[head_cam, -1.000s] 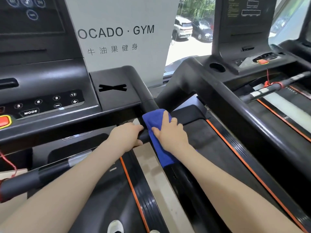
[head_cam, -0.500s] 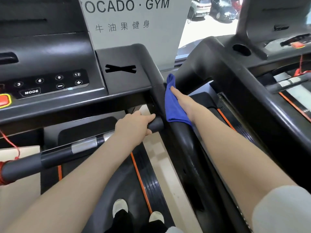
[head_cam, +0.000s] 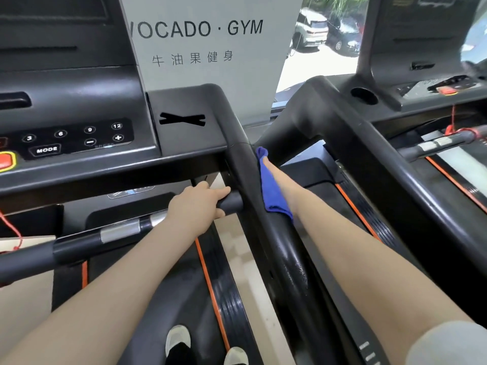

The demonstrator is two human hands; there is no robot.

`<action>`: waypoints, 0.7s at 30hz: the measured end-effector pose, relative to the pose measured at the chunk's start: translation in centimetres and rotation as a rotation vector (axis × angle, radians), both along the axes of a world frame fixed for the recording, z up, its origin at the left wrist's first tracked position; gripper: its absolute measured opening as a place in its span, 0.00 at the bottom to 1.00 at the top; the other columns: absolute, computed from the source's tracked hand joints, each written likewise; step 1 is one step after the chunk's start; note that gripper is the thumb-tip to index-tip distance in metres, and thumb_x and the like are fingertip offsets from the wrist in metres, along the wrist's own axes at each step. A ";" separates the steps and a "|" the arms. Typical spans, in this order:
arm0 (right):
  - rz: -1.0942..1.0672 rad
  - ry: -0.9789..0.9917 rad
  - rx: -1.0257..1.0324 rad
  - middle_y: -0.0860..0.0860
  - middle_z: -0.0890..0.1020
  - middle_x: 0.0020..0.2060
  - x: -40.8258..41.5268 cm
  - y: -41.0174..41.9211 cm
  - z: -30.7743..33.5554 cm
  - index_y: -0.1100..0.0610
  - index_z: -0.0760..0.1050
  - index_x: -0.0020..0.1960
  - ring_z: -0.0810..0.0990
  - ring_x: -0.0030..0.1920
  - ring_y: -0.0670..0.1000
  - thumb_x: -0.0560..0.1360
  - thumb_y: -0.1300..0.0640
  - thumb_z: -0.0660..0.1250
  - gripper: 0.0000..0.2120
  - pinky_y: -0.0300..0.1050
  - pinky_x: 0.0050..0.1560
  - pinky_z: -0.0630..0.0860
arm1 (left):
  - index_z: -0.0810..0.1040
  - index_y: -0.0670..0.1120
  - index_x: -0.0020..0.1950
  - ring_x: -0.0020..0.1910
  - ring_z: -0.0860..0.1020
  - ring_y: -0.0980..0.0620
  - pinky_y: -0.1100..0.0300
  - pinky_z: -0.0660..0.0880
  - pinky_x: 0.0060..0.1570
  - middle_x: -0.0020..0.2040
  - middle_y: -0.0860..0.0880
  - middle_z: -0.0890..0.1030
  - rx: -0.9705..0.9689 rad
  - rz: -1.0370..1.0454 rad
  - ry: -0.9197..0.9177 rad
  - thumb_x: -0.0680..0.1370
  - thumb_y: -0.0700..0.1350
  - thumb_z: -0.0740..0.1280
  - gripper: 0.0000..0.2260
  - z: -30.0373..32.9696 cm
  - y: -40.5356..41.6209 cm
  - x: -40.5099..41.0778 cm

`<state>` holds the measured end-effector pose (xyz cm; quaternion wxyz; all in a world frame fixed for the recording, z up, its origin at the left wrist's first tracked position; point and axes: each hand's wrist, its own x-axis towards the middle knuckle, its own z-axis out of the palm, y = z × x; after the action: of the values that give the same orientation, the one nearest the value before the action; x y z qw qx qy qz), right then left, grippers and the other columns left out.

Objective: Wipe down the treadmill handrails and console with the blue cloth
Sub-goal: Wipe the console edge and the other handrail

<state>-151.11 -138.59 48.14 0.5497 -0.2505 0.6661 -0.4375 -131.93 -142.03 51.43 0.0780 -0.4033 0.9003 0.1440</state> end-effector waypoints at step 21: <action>0.776 1.389 -0.376 0.50 0.66 0.72 2.2 2.6 3.0 0.55 0.64 0.72 0.54 0.75 0.53 0.78 0.50 0.48 0.25 0.48 0.73 0.49 | 0.78 0.46 0.58 0.49 0.78 0.48 0.54 0.75 0.46 0.48 0.47 0.82 0.001 -0.096 0.063 0.74 0.57 0.66 0.20 1.5 -1.1 1.2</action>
<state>-148.86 -135.97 51.13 0.0726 -0.7654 0.6361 -0.0656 -130.69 -143.09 52.93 0.0566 -0.3551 0.9204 0.1532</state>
